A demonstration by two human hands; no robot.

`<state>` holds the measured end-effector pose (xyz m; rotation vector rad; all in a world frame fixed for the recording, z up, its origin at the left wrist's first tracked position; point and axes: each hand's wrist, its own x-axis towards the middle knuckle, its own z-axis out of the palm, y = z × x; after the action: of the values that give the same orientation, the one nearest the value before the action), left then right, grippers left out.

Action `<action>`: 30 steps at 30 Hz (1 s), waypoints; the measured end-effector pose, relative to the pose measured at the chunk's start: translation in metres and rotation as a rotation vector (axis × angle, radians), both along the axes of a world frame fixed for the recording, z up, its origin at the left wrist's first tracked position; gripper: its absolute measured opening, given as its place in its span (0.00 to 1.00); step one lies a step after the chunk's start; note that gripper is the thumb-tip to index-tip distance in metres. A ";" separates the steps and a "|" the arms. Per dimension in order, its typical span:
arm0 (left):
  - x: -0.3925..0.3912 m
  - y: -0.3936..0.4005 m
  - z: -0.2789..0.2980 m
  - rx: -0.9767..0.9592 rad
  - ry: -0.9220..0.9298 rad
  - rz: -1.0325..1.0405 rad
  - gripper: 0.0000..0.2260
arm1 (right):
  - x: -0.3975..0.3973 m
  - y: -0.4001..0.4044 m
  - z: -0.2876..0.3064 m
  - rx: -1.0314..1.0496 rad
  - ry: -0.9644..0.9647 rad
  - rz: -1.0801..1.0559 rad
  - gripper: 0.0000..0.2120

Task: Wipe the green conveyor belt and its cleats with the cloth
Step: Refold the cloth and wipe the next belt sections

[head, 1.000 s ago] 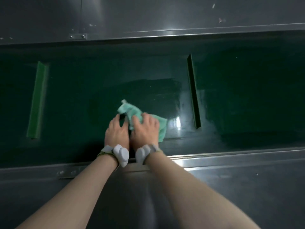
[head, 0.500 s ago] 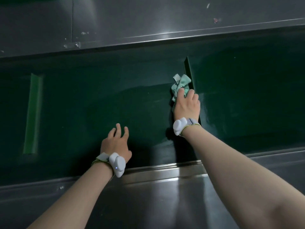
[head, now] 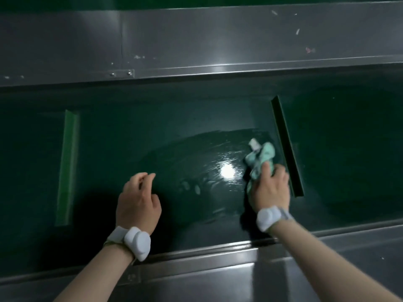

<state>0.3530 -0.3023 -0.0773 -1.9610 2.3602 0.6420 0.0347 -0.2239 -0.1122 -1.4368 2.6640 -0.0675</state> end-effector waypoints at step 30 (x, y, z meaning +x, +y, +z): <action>0.066 -0.114 -0.020 -0.001 -0.116 0.149 0.22 | 0.055 -0.171 -0.019 -0.067 0.070 -0.179 0.17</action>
<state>0.4195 -0.4166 -0.0974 -2.1270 2.1658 0.5155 0.0900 -0.3948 -0.1316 -1.2368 2.8678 -0.1249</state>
